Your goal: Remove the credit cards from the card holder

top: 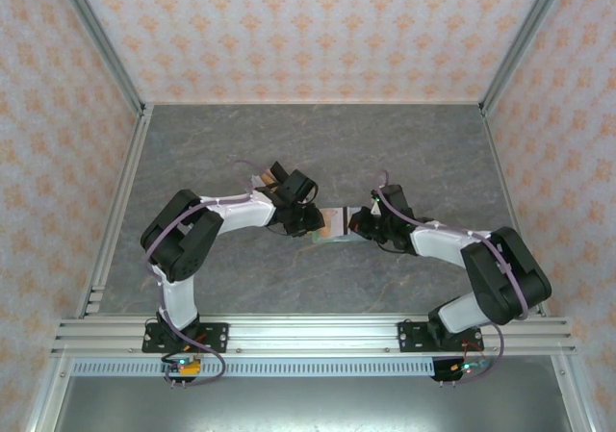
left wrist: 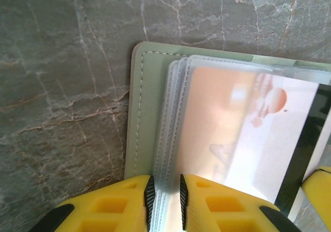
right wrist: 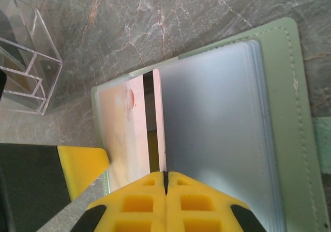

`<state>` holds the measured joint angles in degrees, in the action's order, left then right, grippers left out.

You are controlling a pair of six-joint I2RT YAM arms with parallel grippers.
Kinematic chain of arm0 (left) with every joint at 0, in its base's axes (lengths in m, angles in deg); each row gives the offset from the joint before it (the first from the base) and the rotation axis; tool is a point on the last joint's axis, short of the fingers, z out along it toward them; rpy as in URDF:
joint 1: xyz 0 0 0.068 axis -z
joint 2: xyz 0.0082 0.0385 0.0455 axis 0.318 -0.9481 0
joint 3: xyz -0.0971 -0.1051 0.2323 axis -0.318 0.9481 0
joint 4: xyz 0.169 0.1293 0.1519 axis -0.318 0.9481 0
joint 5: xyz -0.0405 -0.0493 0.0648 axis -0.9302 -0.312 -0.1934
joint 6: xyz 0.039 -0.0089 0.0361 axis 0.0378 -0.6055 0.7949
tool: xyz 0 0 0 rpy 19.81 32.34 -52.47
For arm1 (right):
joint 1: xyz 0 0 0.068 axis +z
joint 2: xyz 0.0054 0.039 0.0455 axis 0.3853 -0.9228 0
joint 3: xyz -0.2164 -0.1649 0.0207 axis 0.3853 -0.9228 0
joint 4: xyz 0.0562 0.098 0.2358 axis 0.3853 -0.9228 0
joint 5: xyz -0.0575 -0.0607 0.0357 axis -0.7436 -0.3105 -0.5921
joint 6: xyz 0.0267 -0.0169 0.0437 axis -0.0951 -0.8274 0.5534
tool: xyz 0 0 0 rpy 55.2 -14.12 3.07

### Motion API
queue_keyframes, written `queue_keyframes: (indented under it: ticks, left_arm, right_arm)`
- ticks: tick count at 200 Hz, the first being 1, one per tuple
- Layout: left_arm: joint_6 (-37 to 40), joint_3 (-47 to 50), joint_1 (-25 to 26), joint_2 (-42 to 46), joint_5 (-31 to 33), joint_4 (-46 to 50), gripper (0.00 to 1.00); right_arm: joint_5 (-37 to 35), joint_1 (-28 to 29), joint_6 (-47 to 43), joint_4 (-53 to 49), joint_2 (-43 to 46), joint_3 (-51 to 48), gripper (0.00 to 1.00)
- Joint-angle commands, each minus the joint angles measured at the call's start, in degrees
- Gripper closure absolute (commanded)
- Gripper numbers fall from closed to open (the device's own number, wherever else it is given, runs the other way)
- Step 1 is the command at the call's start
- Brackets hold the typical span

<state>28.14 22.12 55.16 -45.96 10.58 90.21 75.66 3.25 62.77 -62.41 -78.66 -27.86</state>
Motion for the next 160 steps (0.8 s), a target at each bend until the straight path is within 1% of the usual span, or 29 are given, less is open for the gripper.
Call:
queue_keyframes:
  ticks: [1,47,79,104,106,128,160]
  left_arm:
    - [2.1,-0.4,-0.6,1.5,1.0,5.0,0.75]
    - [4.0,-4.2,-0.5,3.7,0.8,5.3,0.74]
    - [4.2,-6.9,0.4,0.7,-1.1,4.6,0.74]
    - [4.0,-8.5,1.2,-1.5,-1.9,4.1,0.77]
    - [4.0,-8.7,1.2,-2.8,-1.9,4.2,0.78]
    - [3.8,-9.4,1.3,-5.2,-1.0,5.8,0.81]
    - [2.5,-8.0,1.3,-6.0,-0.7,5.3,0.82]
  right_arm:
    - [-1.6,-0.1,-2.1,-3.2,0.9,1.6,1.0]
    - [0.2,-0.1,-2.4,-3.2,-1.1,3.0,1.0]
    - [0.8,-0.1,-2.5,-3.5,-2.9,4.1,1.0]
    - [1.4,-0.1,-1.7,-3.1,-3.6,4.4,1.0]
    - [1.5,-0.1,-1.7,-3.1,-3.7,4.4,1.0]
    - [3.1,-0.3,0.0,-1.2,-3.7,4.1,0.92]
    - [5.9,-0.8,3.4,3.9,-3.5,2.9,0.83]
